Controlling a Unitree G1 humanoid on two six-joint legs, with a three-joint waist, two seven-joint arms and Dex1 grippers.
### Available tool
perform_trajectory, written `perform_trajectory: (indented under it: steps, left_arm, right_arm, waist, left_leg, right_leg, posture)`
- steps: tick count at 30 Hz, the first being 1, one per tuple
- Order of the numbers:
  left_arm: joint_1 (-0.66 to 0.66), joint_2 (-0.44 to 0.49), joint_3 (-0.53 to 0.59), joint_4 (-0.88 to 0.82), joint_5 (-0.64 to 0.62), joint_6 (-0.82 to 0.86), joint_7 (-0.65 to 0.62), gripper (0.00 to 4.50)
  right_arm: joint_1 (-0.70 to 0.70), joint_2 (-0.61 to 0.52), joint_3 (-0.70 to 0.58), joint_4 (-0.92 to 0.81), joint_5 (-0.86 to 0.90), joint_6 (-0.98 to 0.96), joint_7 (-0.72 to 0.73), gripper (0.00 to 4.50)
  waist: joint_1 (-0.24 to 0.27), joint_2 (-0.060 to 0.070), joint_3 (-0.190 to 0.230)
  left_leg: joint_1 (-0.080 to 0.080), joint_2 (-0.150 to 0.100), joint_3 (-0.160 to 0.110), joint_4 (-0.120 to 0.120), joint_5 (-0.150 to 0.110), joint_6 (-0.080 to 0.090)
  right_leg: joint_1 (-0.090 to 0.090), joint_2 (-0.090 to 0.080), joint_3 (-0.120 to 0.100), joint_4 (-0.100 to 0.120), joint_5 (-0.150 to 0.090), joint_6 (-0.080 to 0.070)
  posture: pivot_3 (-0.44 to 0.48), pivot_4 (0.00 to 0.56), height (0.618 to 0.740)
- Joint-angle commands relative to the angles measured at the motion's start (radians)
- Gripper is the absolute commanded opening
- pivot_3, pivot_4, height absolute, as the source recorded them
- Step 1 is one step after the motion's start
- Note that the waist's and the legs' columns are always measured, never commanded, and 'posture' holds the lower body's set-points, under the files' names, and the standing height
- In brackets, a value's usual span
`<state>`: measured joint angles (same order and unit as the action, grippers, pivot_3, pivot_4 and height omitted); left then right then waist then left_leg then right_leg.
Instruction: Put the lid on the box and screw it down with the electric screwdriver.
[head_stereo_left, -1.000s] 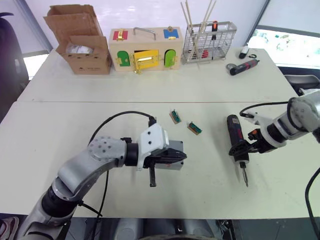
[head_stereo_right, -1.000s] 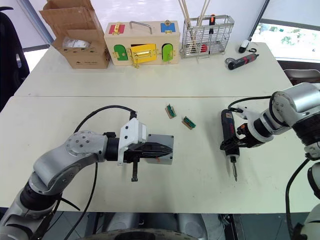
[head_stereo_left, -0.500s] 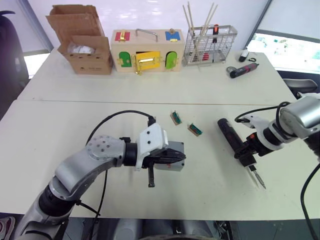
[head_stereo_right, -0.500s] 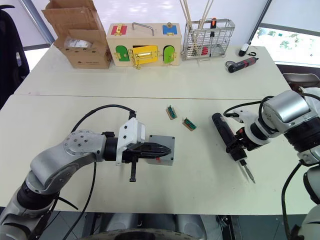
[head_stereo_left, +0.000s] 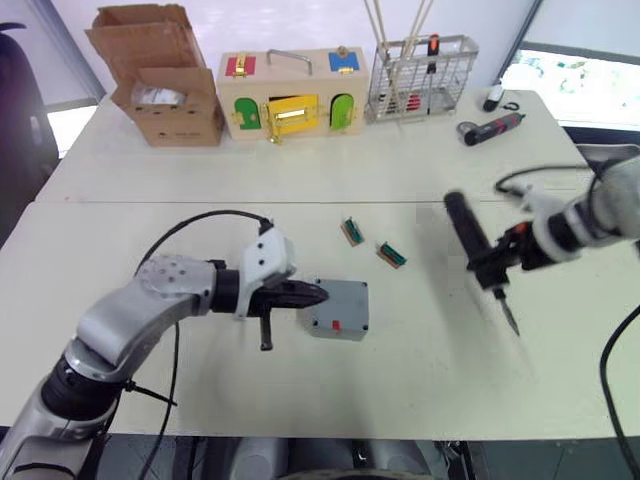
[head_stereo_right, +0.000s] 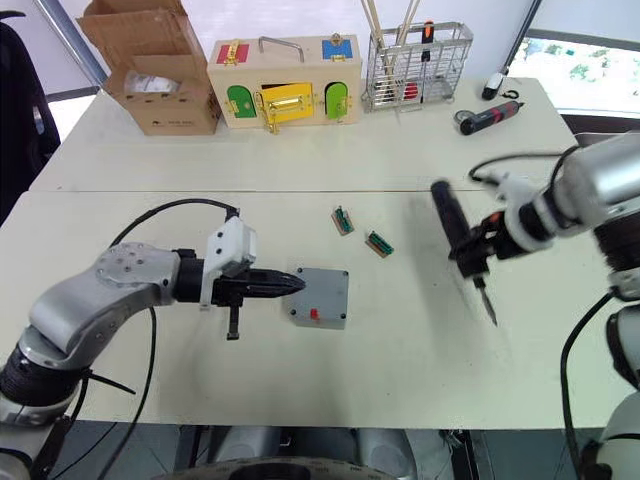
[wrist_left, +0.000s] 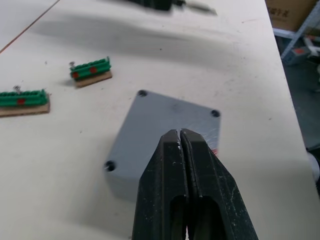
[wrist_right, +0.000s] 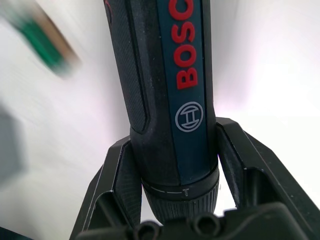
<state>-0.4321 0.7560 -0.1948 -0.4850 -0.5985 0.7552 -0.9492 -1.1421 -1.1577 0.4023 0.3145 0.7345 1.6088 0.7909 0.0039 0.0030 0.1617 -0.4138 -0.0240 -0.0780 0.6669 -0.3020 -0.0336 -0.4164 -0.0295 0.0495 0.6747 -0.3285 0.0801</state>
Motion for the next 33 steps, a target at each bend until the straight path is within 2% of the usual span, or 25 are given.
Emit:
perform_trajectory:
  steps: [1, 3, 5, 7, 8, 10, 13, 16, 20, 22, 26, 33]
  left_arm:
    - [-0.077, 0.008, 0.039, 0.087, -0.009, -0.035, -0.079, 0.00]
    - [-0.121, -0.013, 0.034, 0.147, -0.010, -0.044, -0.105, 0.00]
    - [-0.163, -0.042, 0.025, 0.207, 0.009, -0.060, -0.108, 0.00]
    - [-0.198, -0.069, 0.040, 0.249, -0.005, -0.045, -0.108, 0.00]
    - [-0.211, -0.072, 0.049, 0.259, -0.021, -0.030, -0.119, 0.00]
    - [-0.229, -0.078, 0.056, 0.264, -0.042, -0.005, -0.132, 0.00]
    - [-0.237, -0.077, 0.041, 0.258, -0.036, 0.012, -0.141, 0.00]
    - [-0.218, -0.072, 0.032, 0.226, -0.040, 0.034, -0.145, 0.00]
    - [-0.171, -0.060, -0.003, 0.174, -0.014, 0.035, -0.153, 0.00]
    - [-0.157, -0.069, -0.018, 0.177, 0.015, 0.012, -0.142, 0.00]
    - [-0.117, -0.099, -0.062, 0.170, 0.084, -0.046, -0.106, 0.00]
    - [-0.068, -0.101, -0.089, 0.178, 0.155, -0.109, -0.108, 0.00]
  right_arm:
    - [-0.109, 0.013, -0.286, -0.007, 0.095, 0.006, -0.055, 1.83]
    - [-0.055, 0.094, -0.477, -0.110, 0.136, 0.006, -0.133, 1.83]
    - [0.043, 0.263, -0.741, -0.314, 0.157, -0.020, -0.244, 1.83]
    - [0.132, 0.473, -0.950, -0.544, 0.190, -0.135, -0.392, 1.83]
    - [0.162, 0.575, -1.020, -0.636, 0.222, -0.178, -0.462, 1.83]
    - [0.245, 0.707, -1.057, -0.809, 0.258, -0.278, -0.528, 1.83]
    - [0.426, 0.806, -0.945, -1.018, 0.199, -0.425, -0.555, 1.83]
    - [0.632, 0.881, -0.786, -1.165, 0.180, -0.545, -0.519, 1.83]
    - [0.810, 0.879, -0.574, -1.220, 0.034, -0.712, -0.481, 1.83]
    - [0.849, 0.874, -0.525, -1.210, 0.015, -0.745, -0.470, 1.83]
    - [0.906, 0.765, -0.454, -1.183, -0.081, -0.845, -0.377, 1.83]
    - [0.913, 0.726, -0.465, -1.126, -0.118, -0.920, -0.365, 1.83]
  waist:
    - [0.001, 0.000, 0.000]
    - [0.001, -0.002, -0.001]
    - [-0.004, -0.005, -0.002]
    - [-0.012, -0.006, -0.002]
    - [-0.016, -0.006, -0.002]
    - [-0.016, -0.004, -0.001]
    - [-0.013, -0.005, -0.001]
    - [-0.023, -0.005, -0.002]
    - [-0.037, -0.005, -0.002]
    - [-0.043, -0.005, -0.002]
    - [-0.039, -0.005, -0.002]
    - [-0.040, -0.005, -0.002]
  left_leg:
    - [-0.002, 0.000, 0.001, 0.000, 0.002, -0.004]
    - [-0.006, 0.001, 0.001, 0.000, 0.003, -0.005]
    - [-0.006, 0.002, 0.002, 0.001, 0.003, -0.005]
    - [-0.006, 0.003, 0.002, 0.003, 0.003, -0.004]
    - [-0.006, 0.002, 0.002, 0.005, 0.002, -0.004]
    - [-0.012, 0.002, 0.000, 0.012, 0.004, -0.006]
    - [-0.013, 0.000, -0.002, 0.014, 0.004, -0.007]
    - [-0.012, -0.001, -0.002, 0.016, 0.004, -0.007]
    - [-0.010, 0.000, -0.002, 0.016, 0.006, -0.011]
    - [-0.008, 0.000, -0.002, 0.016, 0.007, -0.012]
    - [-0.005, 0.000, -0.003, 0.016, 0.007, -0.012]
    - [-0.005, 0.000, -0.003, 0.016, 0.007, -0.012]
  right_leg:
    - [-0.004, 0.000, 0.000, 0.003, 0.000, 0.000]
    - [-0.008, 0.001, 0.000, 0.007, 0.000, 0.000]
    - [-0.008, 0.002, 0.000, 0.008, 0.000, 0.000]
    - [-0.008, 0.002, 0.000, 0.011, 0.000, 0.000]
    - [-0.008, 0.001, 0.000, 0.011, 0.000, 0.000]
    - [-0.012, 0.002, -0.001, 0.020, 0.000, 0.000]
    - [-0.013, 0.000, -0.002, 0.024, 0.000, 0.000]
    - [-0.011, 0.000, -0.001, 0.024, 0.000, 0.000]
    - [-0.011, 0.001, 0.000, 0.024, 0.000, 0.001]
    - [-0.011, 0.001, 0.000, 0.024, 0.000, 0.001]
    - [-0.007, 0.002, -0.001, 0.025, 0.000, 0.000]
    - [-0.007, 0.002, 0.000, 0.024, 0.000, 0.000]
  posture:
    - [0.000, 0.150, 0.740]
    - [0.000, 0.150, 0.740]
    - [0.000, 0.150, 0.740]
    - [0.000, 0.150, 0.740]
    - [0.000, 0.150, 0.740]
    - [0.000, 0.150, 0.740]
    - [0.000, 0.150, 0.740]
    - [0.000, 0.150, 0.740]
    - [0.000, 0.150, 0.740]
    - [0.000, 0.150, 0.740]
    - [0.000, 0.150, 0.740]
    - [0.000, 0.150, 0.740]
